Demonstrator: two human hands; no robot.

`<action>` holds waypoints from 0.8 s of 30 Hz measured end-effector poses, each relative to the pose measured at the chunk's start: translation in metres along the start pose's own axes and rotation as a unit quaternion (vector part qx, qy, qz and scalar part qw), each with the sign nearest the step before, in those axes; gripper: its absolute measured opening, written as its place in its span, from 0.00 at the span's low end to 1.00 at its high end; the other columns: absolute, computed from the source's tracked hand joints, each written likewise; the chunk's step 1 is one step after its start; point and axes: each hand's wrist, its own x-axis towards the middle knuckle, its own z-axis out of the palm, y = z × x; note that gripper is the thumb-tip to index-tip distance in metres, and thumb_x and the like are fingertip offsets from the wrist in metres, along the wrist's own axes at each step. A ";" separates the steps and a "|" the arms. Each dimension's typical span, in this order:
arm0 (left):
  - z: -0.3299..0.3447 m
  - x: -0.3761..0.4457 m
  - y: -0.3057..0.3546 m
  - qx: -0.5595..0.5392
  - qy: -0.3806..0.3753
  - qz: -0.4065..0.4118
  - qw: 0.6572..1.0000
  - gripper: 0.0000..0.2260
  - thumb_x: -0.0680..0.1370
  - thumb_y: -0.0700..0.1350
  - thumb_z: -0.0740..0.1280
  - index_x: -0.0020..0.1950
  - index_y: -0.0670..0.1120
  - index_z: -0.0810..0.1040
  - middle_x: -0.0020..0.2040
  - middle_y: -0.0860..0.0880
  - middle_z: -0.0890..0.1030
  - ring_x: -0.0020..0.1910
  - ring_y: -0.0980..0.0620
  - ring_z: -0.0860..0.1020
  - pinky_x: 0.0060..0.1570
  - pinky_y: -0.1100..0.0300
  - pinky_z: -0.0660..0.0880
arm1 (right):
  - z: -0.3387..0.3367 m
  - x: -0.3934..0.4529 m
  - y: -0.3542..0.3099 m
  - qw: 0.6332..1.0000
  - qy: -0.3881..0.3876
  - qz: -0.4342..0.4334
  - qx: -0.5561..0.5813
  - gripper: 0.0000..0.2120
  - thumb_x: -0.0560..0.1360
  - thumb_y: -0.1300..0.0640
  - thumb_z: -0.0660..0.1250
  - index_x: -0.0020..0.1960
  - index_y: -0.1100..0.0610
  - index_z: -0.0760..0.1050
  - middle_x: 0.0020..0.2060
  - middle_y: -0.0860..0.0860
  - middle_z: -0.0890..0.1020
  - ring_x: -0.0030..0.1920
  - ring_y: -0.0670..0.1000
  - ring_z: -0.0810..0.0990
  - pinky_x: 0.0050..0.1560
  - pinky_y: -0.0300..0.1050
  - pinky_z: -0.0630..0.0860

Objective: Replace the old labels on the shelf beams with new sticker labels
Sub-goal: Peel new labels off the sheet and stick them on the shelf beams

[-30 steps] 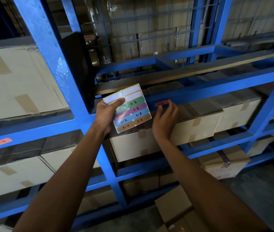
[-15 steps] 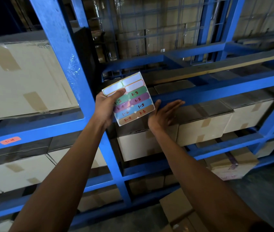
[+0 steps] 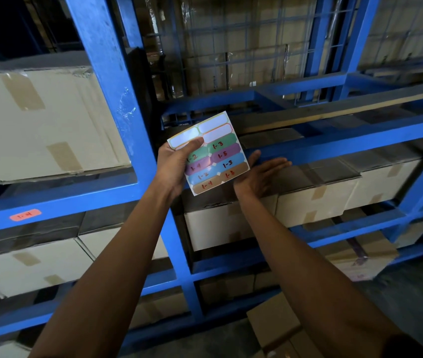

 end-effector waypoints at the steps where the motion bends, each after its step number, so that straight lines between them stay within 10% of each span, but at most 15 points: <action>1: -0.003 -0.001 0.000 -0.003 0.000 0.000 1.000 0.08 0.75 0.39 0.74 0.54 0.44 0.83 0.51 0.45 0.87 0.48 0.46 0.87 0.42 0.53 0.83 | 0.001 0.001 -0.003 1.000 -0.002 0.003 0.004 0.38 0.80 0.35 0.43 0.77 0.55 0.30 0.77 0.54 0.32 0.78 0.58 0.51 0.75 0.59 0.57; 6: -0.011 0.000 0.004 -0.007 -0.004 -0.004 1.000 0.09 0.75 0.39 0.74 0.55 0.44 0.83 0.51 0.45 0.87 0.48 0.46 0.87 0.42 0.54 0.83 | 0.001 0.006 -0.008 0.999 -0.022 0.031 -0.005 0.40 0.79 0.35 0.47 0.76 0.53 0.28 0.76 0.53 0.30 0.76 0.57 0.54 0.65 0.56 0.70; 13: 0.000 0.006 -0.002 -0.048 -0.052 -0.041 0.997 0.07 0.75 0.39 0.74 0.52 0.46 0.84 0.52 0.43 0.87 0.49 0.43 0.86 0.44 0.50 0.83 | -0.005 0.005 -0.009 0.997 -0.017 0.070 -0.003 0.36 0.82 0.40 0.48 0.78 0.55 0.32 0.79 0.53 0.37 0.77 0.56 0.54 0.71 0.58 0.65; 19: 0.014 0.010 -0.021 -0.052 -0.119 -0.140 0.982 0.06 0.76 0.39 0.73 0.48 0.49 0.87 0.51 0.44 0.87 0.49 0.43 0.86 0.47 0.43 0.83 | -0.051 -0.007 0.013 0.997 0.049 0.001 0.057 0.21 0.84 0.53 0.53 0.75 0.58 0.63 0.71 0.58 0.68 0.69 0.58 0.69 0.70 0.54 0.66; 24: 0.034 0.002 -0.035 -0.004 -0.199 -0.134 0.971 0.06 0.75 0.40 0.72 0.50 0.48 0.84 0.50 0.46 0.88 0.47 0.49 0.86 0.46 0.50 0.82 | -0.096 -0.022 0.015 0.991 0.024 0.050 0.121 0.21 0.84 0.48 0.53 0.48 0.55 0.83 0.45 0.53 0.86 0.46 0.52 0.84 0.49 0.46 0.79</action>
